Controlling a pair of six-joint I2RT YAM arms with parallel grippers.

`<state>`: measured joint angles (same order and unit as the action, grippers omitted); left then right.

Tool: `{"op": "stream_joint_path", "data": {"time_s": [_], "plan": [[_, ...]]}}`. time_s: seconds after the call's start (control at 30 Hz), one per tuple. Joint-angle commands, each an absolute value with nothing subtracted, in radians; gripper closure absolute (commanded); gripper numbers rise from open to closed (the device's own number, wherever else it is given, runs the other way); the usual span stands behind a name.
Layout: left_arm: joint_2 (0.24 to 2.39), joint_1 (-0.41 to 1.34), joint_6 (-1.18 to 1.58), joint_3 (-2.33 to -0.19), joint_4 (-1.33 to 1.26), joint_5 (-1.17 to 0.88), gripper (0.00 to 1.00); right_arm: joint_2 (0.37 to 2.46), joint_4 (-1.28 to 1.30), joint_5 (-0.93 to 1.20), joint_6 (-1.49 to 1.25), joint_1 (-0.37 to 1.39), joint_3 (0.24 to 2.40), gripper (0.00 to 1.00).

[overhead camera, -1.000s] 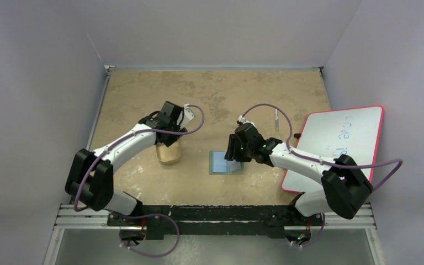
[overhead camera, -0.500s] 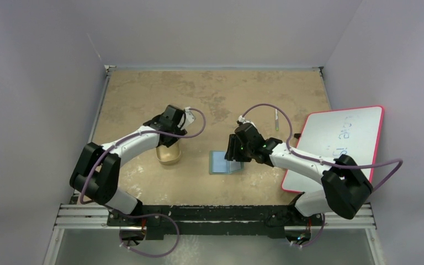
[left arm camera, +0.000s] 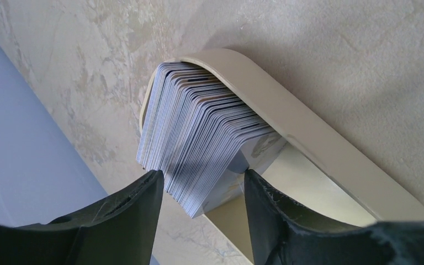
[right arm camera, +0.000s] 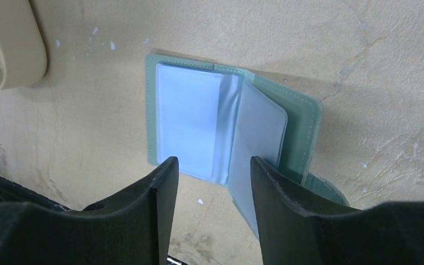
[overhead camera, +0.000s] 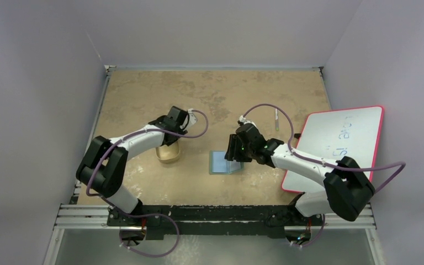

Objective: Put the credit cards into the card holder
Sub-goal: Pick up the credit card from the storage box.

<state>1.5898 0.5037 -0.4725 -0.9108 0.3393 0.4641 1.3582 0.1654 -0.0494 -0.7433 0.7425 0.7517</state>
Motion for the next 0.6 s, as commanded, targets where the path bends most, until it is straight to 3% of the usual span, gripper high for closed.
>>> {"op": "stream_joint_path", "data": {"time_s": [0.0,0.57], "plan": [[1.594,0.497,-0.476,-0.958,0.319,0.527,0.48,1.334,0.15,-0.039,-0.738,0.745,0.733,0.46],[1.541,0.499,-0.497,-0.962,0.313,0.521,0.75,1.32,0.158,-0.037,-0.74,0.745,0.73,0.46]]}}
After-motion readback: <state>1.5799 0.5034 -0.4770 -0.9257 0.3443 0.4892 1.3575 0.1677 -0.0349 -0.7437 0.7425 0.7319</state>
